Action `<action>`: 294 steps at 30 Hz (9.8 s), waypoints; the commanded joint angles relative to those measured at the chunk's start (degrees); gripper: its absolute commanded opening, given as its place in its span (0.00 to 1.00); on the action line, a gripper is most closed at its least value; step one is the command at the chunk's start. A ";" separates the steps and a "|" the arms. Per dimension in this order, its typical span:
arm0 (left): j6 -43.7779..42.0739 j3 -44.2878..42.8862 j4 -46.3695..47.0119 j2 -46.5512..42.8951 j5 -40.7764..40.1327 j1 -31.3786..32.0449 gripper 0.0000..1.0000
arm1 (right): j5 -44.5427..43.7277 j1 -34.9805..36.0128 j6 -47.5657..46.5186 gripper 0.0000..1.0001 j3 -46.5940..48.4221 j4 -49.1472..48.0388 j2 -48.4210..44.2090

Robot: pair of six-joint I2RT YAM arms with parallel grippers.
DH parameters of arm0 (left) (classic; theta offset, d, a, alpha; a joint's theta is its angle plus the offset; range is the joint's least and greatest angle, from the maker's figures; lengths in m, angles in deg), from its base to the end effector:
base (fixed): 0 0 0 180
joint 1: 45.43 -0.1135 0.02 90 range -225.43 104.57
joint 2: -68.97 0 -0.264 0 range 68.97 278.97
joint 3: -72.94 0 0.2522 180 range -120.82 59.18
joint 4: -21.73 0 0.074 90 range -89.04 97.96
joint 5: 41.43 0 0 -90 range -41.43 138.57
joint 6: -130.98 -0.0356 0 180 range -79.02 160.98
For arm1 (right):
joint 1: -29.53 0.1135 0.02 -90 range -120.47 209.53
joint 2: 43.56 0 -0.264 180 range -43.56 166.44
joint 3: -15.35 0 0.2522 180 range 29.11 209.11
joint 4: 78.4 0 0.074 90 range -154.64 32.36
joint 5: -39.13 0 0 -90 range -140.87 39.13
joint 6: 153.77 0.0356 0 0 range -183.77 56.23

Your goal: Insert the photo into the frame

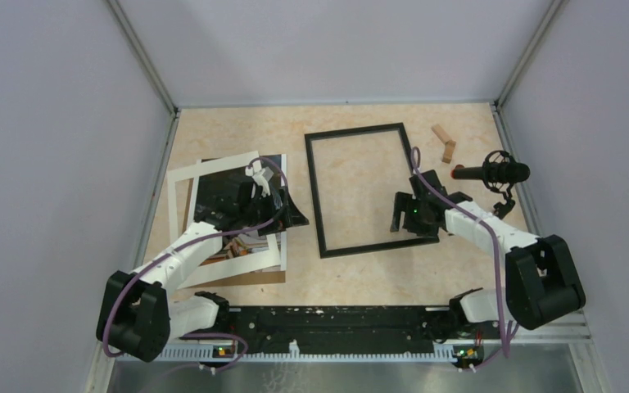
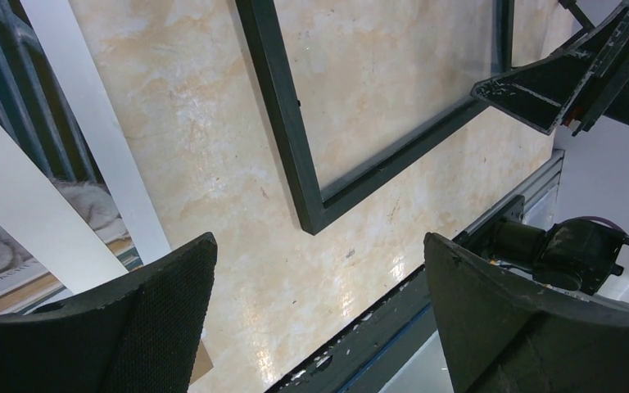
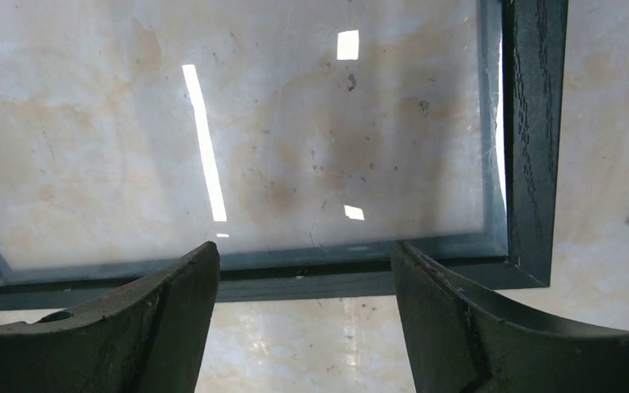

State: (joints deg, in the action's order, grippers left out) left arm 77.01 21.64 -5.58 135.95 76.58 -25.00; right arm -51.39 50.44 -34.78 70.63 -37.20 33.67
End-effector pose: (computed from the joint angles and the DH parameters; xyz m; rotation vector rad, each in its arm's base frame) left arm 0.2160 -0.0983 0.2164 -0.0689 2.4536 -1.0383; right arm 0.2290 0.0872 0.1789 0.1932 2.6941 0.2608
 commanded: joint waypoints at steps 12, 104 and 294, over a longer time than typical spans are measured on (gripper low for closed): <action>-0.18 -7.60 -13.73 1.09 -20.60 0.24 0.98 | 1.64 13.87 1.57 0.80 9.75 3.93 -3.27; 19.57 19.96 -7.64 -3.23 -5.38 -14.89 0.98 | 8.01 38.74 45.19 0.76 6.05 -48.58 27.56; 3.35 -11.18 7.64 27.01 19.88 4.11 0.53 | -12.30 34.55 32.27 0.51 -11.08 -36.01 -1.71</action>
State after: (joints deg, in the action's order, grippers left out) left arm 77.17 13.27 -2.47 160.82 93.35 -22.14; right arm -60.89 89.74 1.70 61.95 -82.60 36.80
